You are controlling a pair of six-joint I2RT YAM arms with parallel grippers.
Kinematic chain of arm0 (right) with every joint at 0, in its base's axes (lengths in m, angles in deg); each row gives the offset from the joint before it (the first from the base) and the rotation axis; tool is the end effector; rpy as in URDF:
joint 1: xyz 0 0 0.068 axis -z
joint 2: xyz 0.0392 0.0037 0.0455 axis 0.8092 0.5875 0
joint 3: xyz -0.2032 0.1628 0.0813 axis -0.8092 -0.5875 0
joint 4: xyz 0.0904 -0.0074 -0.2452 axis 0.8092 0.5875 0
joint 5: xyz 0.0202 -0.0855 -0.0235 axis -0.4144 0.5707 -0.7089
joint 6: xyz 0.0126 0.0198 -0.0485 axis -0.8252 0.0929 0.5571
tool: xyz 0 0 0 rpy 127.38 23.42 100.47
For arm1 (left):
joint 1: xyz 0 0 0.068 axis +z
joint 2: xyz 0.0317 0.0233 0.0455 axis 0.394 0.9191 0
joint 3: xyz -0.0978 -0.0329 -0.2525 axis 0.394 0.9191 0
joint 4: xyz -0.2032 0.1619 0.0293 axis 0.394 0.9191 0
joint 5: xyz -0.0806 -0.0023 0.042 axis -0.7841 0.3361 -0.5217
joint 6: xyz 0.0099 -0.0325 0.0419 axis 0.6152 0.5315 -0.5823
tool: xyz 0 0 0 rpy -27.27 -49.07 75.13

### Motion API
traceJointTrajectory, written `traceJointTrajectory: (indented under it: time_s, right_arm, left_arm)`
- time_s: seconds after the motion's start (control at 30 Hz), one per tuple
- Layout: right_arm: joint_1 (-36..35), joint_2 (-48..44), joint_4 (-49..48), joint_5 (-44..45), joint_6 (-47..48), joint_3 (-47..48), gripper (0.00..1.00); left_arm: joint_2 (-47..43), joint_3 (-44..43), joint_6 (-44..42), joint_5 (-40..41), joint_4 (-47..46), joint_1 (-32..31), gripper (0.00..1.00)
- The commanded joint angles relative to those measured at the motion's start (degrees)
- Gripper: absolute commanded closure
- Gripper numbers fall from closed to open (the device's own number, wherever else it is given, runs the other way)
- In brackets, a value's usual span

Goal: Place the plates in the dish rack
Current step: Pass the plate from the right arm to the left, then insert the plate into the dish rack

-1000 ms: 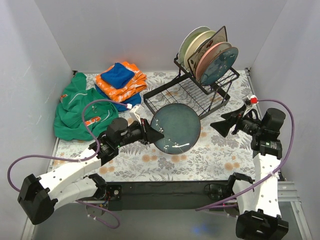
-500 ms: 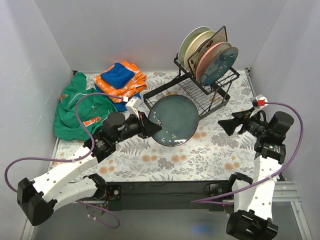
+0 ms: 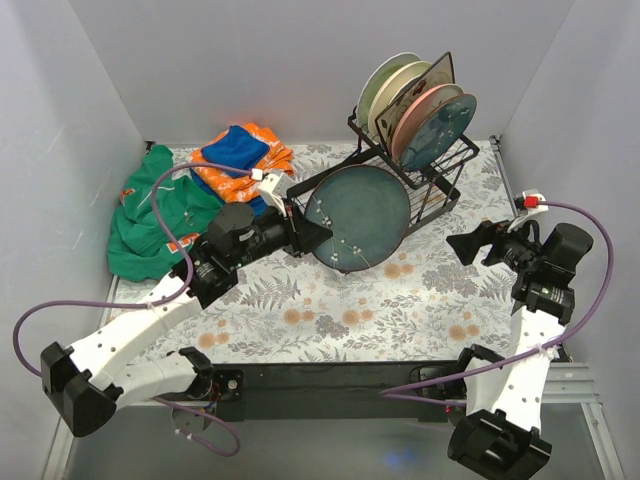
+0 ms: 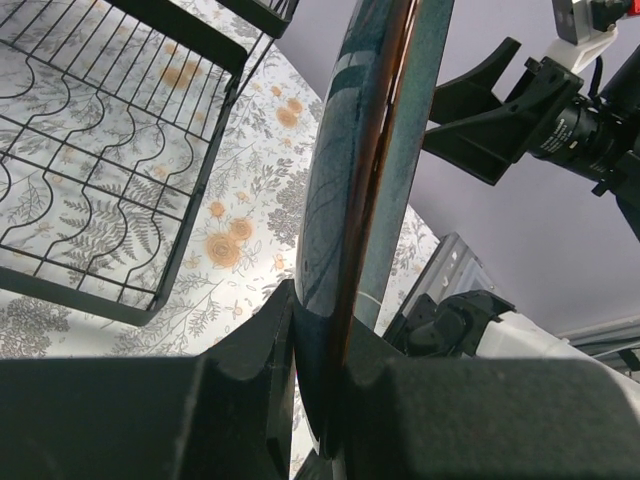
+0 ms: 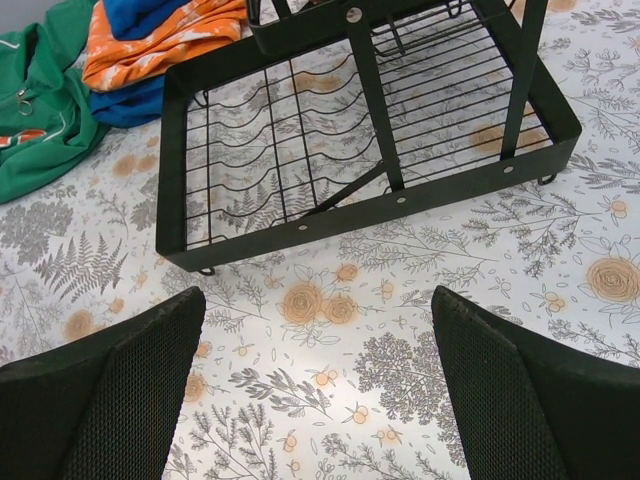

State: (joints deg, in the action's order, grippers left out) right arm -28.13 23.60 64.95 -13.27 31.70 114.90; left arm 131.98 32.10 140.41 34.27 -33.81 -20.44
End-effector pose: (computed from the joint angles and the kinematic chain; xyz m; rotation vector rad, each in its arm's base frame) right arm 0.1539 -0.0439 0.3226 -0.2155 1.7857 0.4978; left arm 0.1684 -0.1713 0.3634 -0.2487 2.0069 -1.5570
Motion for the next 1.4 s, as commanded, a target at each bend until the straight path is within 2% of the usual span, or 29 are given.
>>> traceJointTrajectory:
  time_s: [0.0,0.33,0.6,0.9,1.37]
  right_arm:
    - [0.92,0.74,-1.29,-0.41,-0.27,1.07,0.02]
    - [1.79,1.79,-1.91,-1.38,0.00,0.81,0.02]
    - [2.59,2.49,-2.35,-2.17,-0.44,0.46,0.02]
    - [3.03,3.72,-2.61,-2.87,-0.71,0.28,0.02]
    - [3.55,6.10,-2.79,-3.75,-0.88,0.46,0.02]
  left_arm:
    - [0.58,-6.49,-1.68,-0.58,-10.29,0.13,1.00]
    - [8.93,-15.54,-5.55,-1.64,-12.14,0.04,1.00]
    - [18.85,-25.21,-8.54,-0.14,-13.98,0.04,1.00]
    - [29.67,-38.48,-12.85,1.17,-16.62,-1.09,1.00]
    - [47.60,-61.24,-25.07,6.44,-16.09,-5.14,1.00]
